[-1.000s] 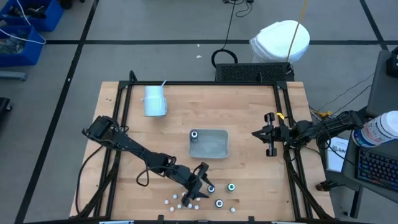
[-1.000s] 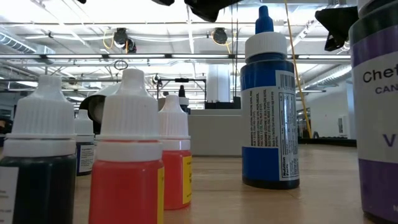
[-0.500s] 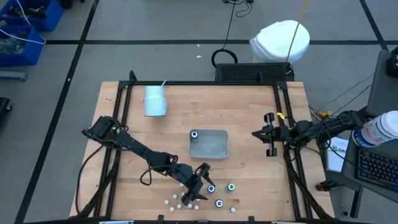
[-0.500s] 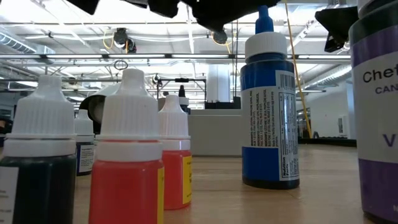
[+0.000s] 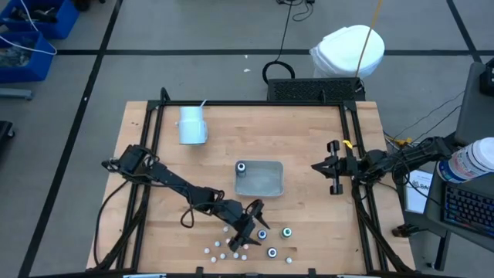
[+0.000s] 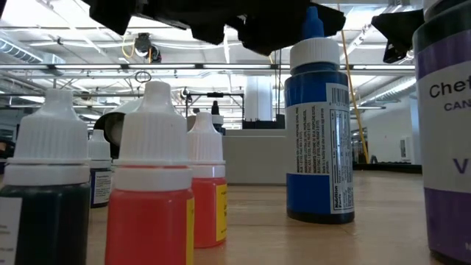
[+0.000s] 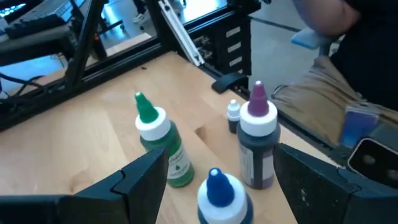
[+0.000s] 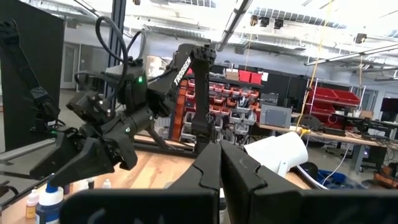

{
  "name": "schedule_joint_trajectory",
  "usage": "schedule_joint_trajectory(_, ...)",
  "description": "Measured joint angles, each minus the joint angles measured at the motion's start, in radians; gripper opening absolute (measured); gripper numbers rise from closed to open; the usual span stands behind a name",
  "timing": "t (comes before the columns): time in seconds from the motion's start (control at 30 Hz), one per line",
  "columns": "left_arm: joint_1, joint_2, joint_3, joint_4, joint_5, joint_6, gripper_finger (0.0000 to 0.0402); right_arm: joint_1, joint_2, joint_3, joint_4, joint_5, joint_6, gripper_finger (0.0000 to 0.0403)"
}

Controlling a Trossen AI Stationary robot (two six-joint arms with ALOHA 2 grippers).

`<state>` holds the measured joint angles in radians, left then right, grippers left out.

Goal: Pick & Place food coloring
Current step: Put the large blue food coloring bottle into the white container

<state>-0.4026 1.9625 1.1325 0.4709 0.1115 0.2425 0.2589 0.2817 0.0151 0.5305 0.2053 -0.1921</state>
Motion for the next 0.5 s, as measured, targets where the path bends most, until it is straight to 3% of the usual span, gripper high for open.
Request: schedule_joint_trajectory(0.5, 0.021, 0.027, 0.000, -0.011, 0.002, -0.028, 0.0285, 0.000, 0.000, 0.000, 0.004, 0.000, -0.003, 0.0000)
